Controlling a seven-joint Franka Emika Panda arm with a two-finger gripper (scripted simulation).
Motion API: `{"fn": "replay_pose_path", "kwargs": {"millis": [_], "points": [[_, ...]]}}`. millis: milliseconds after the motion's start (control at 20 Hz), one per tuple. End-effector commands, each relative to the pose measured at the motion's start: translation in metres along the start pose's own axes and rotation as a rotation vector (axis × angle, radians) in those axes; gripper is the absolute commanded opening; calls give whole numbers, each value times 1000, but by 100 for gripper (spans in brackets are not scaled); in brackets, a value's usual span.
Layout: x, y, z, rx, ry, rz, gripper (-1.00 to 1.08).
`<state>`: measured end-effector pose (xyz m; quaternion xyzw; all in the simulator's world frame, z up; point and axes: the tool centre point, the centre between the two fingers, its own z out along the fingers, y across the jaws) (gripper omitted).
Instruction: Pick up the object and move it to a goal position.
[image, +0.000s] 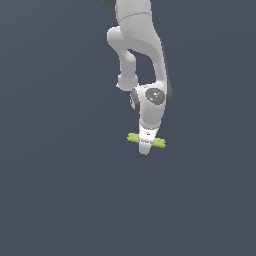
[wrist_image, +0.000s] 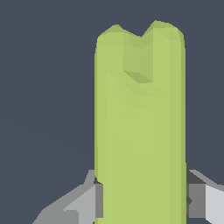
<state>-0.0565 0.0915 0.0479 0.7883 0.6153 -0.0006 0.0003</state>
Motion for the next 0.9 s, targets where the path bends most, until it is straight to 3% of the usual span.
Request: {"fn": "replay_pose_path", "kwargs": {"millis": [0,450,850], "points": [[6,-20,-7,-1,0,0,-100],[25,-73,-28,-1,-1,0,-100],[32,-90,-35,-1,-1,0,-100]]}}
